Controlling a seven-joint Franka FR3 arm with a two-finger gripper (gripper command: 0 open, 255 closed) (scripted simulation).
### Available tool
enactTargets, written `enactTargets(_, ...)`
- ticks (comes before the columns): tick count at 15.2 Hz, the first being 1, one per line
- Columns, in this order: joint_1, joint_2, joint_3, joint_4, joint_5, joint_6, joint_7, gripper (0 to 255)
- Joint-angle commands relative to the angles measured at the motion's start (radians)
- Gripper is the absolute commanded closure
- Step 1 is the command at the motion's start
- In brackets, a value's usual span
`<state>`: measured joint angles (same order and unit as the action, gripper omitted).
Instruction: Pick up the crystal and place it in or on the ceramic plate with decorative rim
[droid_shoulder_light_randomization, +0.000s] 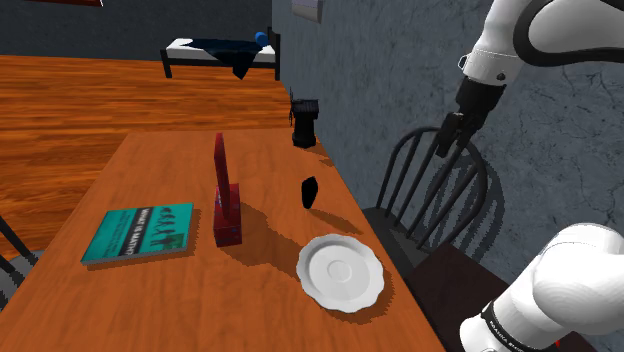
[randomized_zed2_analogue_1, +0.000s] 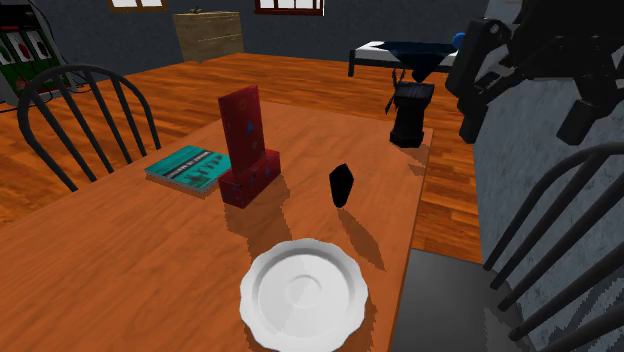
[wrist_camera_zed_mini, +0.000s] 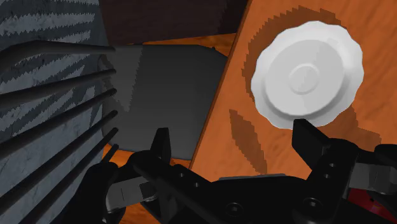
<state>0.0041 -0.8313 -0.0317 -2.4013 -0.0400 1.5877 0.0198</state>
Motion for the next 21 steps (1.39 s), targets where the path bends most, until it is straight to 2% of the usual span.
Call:
enactTargets(1,0.0,0.0,0.0,0.0,0.0,0.0,0.0,0)
enactTargets(11,0.012,0.444,0.118,0.206,0.008,0.115,0.163,0)
enactTargets(21,0.033,0.91,0.184,0.548,-0.054,0.101,0.322,0)
